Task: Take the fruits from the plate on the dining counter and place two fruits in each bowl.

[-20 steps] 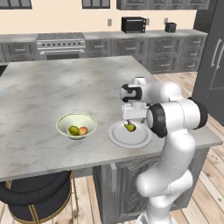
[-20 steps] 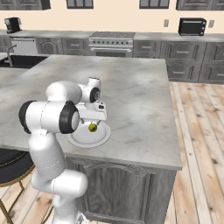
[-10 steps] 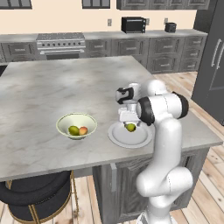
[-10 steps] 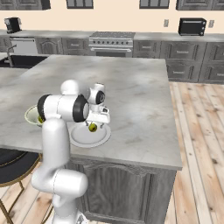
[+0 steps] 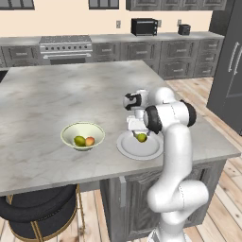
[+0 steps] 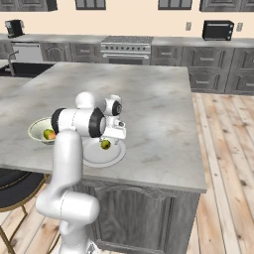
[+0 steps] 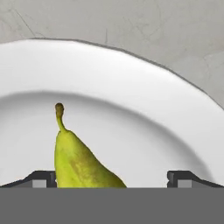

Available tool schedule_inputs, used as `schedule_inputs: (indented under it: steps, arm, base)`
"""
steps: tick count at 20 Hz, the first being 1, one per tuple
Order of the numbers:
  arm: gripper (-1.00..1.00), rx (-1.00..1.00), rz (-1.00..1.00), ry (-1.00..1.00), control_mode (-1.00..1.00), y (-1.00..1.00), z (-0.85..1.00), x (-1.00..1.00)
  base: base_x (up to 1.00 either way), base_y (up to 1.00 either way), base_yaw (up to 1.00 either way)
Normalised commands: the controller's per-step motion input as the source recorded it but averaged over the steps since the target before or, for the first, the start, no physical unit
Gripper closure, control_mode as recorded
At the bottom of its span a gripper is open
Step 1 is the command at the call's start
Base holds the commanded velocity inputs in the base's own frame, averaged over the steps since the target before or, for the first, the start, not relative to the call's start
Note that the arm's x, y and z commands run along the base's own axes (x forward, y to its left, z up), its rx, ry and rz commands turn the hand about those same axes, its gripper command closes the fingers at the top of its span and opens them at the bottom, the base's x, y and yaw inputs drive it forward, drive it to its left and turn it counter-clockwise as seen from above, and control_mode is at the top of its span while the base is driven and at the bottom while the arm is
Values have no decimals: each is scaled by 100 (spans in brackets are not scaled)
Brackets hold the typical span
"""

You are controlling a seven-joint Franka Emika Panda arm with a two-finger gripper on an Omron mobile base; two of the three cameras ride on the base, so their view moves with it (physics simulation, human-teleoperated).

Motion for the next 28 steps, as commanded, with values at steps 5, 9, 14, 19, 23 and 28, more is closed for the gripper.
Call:
schedule_inputs:
  steps: [5, 9, 14, 19, 23, 28]
  arm:
    - [-100, 0, 0, -4, -100, 1, -1, -63]
    - [-100, 0, 0, -15, -100, 8, 0, -44]
    - [-100, 0, 0, -18, -100, 5, -1, 2]
    - [100, 0, 0, -8, -100, 0, -9, 3]
    - [100, 0, 0, 0, -100, 0, 0, 0]
    - [100, 0, 0, 0, -100, 0, 0, 0]
  base:
    - [0, 0, 0]
    - [0, 0, 0]
    - [0, 0, 0]
    - [0, 0, 0]
    - [0, 0, 0]
    - [0, 0, 0]
